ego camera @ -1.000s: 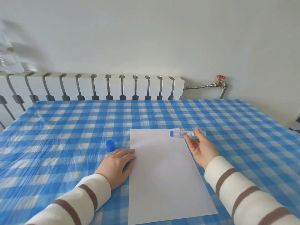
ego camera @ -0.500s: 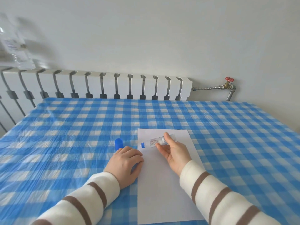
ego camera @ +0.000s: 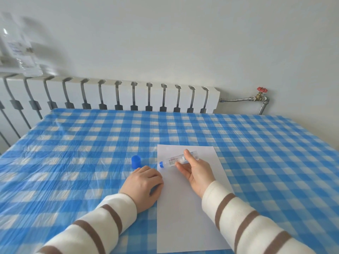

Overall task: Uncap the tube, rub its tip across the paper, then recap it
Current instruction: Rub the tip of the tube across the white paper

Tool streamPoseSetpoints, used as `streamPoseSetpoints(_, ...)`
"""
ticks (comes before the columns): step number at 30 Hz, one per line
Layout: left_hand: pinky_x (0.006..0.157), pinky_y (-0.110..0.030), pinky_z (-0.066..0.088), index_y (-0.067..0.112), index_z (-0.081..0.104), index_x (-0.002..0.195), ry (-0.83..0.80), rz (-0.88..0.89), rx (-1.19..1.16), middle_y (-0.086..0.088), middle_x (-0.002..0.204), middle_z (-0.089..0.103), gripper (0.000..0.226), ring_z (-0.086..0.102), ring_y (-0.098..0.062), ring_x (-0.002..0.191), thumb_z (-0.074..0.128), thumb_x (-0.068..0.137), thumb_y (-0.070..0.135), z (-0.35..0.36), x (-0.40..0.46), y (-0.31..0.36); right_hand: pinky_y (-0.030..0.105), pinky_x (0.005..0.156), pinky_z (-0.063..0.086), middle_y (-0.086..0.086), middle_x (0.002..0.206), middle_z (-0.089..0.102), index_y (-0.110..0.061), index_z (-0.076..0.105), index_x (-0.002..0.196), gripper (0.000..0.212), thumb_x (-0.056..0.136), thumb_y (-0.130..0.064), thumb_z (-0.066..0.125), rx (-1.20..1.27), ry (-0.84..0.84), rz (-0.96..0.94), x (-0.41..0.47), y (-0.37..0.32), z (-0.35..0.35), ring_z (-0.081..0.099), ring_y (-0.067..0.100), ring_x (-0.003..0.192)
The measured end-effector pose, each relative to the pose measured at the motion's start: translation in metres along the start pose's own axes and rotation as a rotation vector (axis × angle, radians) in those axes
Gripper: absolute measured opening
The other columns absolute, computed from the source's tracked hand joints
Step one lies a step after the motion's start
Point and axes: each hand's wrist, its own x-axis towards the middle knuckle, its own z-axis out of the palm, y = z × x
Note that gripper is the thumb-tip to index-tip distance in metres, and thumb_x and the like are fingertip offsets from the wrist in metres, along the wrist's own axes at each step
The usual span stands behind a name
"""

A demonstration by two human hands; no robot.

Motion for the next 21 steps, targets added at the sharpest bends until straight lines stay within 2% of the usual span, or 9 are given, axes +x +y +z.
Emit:
streamPoseSetpoints(7,0.065,-0.033,0.055,0.015,0.071,0.074,-0.004,-0.002,-0.006,0.0,0.081,0.07,0.005,0.062,-0.02,0.069,0.072,0.072,0.01,0.0,0.0,0.0,0.023,0.059,0.058,0.021,0.099,0.071,0.0,0.063,0.105,0.035,0.084,-0.027,0.072,-0.015,0.011,0.004,0.0,-0.001,-0.005,0.074,0.019,0.069)
streamPoseSetpoints(16,0.064,-0.033,0.055,0.013,0.071,0.071,0.012,0.001,-0.011,0.0,0.079,0.069,0.008,0.063,-0.021,0.067,0.075,0.069,0.007,0.0,0.001,0.001,0.025,0.064,0.06,0.02,0.095,0.072,0.003,0.065,0.098,0.03,0.085,-0.023,0.071,0.02,-0.002,-0.017,0.0,-0.008,-0.021,0.073,0.021,0.074)
streamPoseSetpoints(21,0.064,-0.034,0.055,0.013,0.07,0.072,0.012,-0.001,-0.013,0.0,0.08,0.069,0.007,0.063,-0.02,0.068,0.074,0.07,0.007,0.001,0.001,0.001,0.025,0.062,0.059,0.018,0.093,0.074,0.0,0.066,0.096,0.028,0.084,-0.024,0.072,0.025,0.01,-0.027,0.002,-0.013,-0.031,0.074,0.019,0.072)
